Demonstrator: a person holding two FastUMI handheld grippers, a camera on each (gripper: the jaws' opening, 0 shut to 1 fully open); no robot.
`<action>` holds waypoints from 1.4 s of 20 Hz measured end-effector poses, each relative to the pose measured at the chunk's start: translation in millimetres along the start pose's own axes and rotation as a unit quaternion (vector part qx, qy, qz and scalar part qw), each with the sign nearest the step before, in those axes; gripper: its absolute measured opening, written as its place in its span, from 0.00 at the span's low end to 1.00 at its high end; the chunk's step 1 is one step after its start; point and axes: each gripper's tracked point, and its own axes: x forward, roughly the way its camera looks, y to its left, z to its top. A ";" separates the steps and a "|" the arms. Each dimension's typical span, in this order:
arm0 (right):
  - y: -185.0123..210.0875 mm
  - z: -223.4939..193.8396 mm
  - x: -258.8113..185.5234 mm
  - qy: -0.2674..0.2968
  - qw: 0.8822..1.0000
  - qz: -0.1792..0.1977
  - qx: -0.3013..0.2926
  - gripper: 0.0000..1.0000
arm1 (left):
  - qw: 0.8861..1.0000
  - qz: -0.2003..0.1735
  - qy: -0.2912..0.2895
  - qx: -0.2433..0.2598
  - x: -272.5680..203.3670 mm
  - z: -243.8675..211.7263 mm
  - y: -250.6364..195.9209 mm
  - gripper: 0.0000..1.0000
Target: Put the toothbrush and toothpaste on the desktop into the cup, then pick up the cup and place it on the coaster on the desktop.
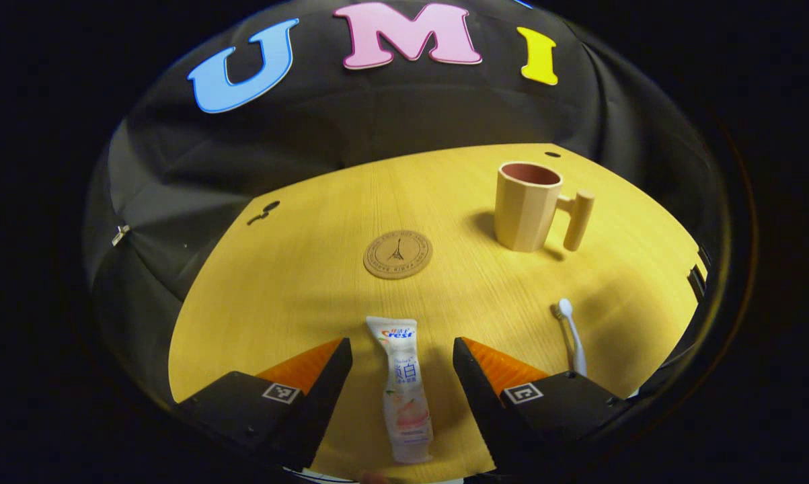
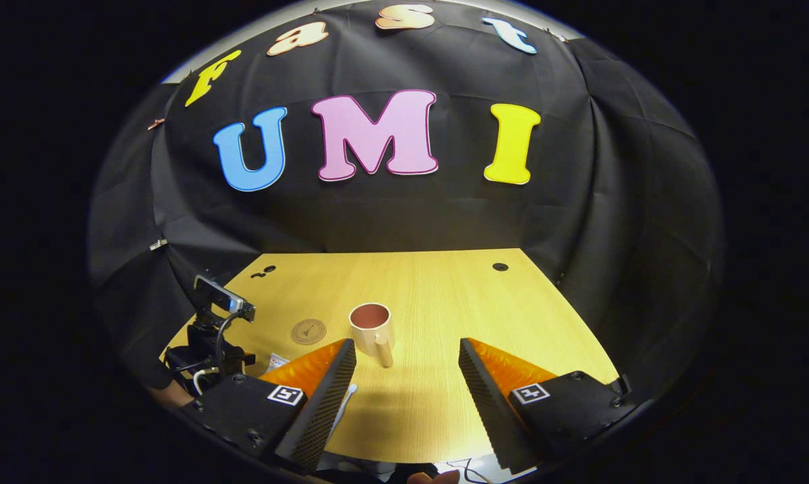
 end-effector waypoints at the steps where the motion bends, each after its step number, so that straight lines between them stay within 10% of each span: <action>1: -1.9 1.4 0.4 0.000 1.000 -0.001 0.000 0.95 | 1.000 0.002 0.009 -0.003 3.2 -4.0 -0.3 0.91; 11: -1.9 -13.7 6.6 0.032 0.999 0.009 0.013 0.96 | 0.999 0.028 0.034 0.025 18.6 -18.6 1.9 0.83; 18: 9.1 -31.9 6.4 0.064 0.998 0.020 0.020 0.96 | 0.997 0.050 0.054 0.023 16.8 -27.8 12.3 0.38; 28: 48.6 -89.4 3.5 0.149 0.987 0.038 0.040 0.98 | 0.996 -0.042 0.071 -0.040 11.6 -28.4 12.0 0.25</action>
